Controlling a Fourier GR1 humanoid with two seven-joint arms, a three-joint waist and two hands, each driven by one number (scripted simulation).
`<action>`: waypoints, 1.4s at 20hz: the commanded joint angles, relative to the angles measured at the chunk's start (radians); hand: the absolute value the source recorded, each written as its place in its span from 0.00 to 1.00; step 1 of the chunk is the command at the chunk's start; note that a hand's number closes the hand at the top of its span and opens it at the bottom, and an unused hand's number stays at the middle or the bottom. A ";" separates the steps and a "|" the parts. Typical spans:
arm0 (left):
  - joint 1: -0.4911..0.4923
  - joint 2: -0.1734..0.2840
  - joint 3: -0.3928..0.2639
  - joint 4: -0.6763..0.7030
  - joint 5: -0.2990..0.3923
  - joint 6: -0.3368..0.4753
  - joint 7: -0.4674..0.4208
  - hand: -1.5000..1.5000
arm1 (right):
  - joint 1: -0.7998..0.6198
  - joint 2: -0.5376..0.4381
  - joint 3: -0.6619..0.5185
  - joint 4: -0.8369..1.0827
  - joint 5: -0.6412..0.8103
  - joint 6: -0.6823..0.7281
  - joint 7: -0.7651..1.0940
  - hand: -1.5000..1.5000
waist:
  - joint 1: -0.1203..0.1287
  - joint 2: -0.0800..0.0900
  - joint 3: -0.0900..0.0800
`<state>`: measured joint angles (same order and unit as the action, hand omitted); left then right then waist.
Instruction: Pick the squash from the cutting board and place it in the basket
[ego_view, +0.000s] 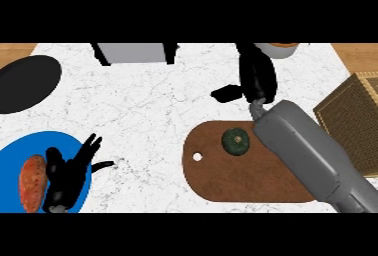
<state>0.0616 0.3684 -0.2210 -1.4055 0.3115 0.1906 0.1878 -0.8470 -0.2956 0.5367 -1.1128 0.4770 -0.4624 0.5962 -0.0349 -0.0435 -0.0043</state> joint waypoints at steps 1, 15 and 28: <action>0.072 0.047 0.022 0.044 0.002 -0.004 0.024 0.50 | -0.133 -0.089 0.029 -0.052 0.047 0.221 0.232 0.00 | -0.016 -0.009 -0.006; 0.102 0.014 0.003 0.013 -0.015 0.023 0.014 0.50 | -0.311 -0.153 -0.021 -0.333 -0.368 0.893 0.744 0.00 | -0.022 0.012 0.001; 0.105 0.019 0.001 0.002 -0.028 -0.001 0.012 0.50 | -0.152 -0.277 0.000 -0.555 -0.469 0.757 0.810 0.00 | 0.008 0.033 0.003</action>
<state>0.1115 0.3916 -0.1954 -1.4513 0.3099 0.1858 0.1911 -1.0473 -0.5667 0.5246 -1.6149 -0.0018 0.2990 1.1998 -0.0449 -0.0237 0.0039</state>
